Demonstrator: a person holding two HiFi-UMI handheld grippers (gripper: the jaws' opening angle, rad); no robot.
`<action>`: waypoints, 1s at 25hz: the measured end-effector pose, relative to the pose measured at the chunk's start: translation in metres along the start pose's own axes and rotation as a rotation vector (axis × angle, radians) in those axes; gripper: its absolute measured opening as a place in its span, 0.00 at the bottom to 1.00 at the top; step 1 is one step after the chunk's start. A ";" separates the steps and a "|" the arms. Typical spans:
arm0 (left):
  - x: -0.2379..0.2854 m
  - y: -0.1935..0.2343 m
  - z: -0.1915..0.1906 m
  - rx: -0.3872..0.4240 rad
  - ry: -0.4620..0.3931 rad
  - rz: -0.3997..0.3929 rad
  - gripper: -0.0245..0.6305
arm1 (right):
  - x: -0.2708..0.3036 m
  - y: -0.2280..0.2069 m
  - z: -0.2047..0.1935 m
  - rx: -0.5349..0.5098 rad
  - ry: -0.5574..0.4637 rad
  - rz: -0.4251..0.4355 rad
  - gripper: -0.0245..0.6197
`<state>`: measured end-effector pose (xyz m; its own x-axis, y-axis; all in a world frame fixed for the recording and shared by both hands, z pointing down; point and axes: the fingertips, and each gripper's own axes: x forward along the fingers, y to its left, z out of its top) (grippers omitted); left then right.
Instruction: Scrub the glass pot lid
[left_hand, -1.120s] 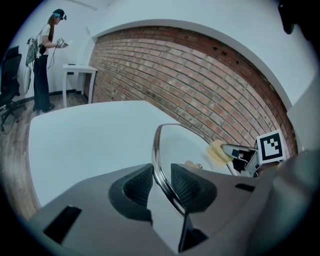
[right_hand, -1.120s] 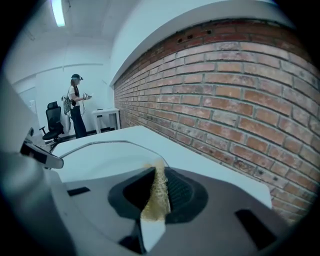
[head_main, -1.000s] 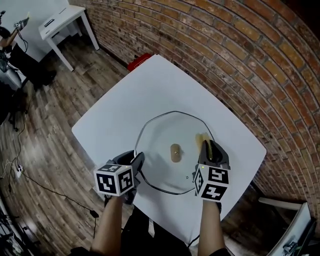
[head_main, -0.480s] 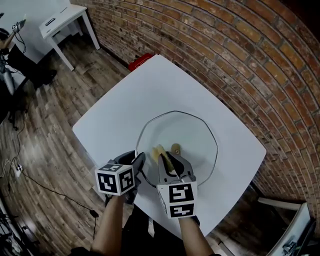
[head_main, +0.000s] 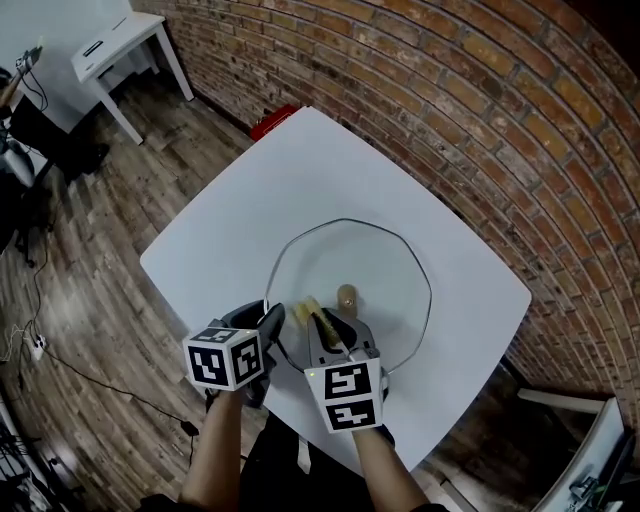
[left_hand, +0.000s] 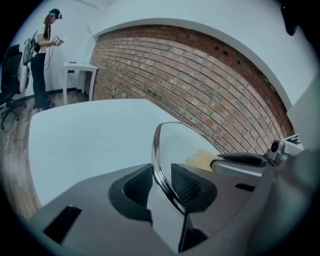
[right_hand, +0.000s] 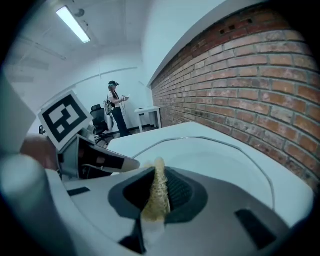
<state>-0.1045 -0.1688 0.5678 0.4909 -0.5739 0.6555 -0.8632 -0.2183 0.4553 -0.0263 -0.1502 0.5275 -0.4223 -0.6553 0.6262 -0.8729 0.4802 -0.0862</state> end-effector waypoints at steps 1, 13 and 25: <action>0.000 0.000 0.000 0.001 0.000 0.001 0.22 | 0.000 -0.005 -0.002 0.002 0.008 -0.015 0.13; 0.000 -0.002 0.004 0.017 0.001 0.011 0.22 | -0.026 -0.086 -0.021 0.015 0.080 -0.202 0.13; 0.000 -0.004 0.003 0.024 -0.002 0.011 0.22 | -0.067 -0.153 -0.023 0.075 0.055 -0.376 0.13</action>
<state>-0.1011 -0.1697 0.5640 0.4810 -0.5784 0.6589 -0.8712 -0.2309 0.4332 0.1416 -0.1660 0.5167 -0.0573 -0.7442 0.6655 -0.9807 0.1668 0.1020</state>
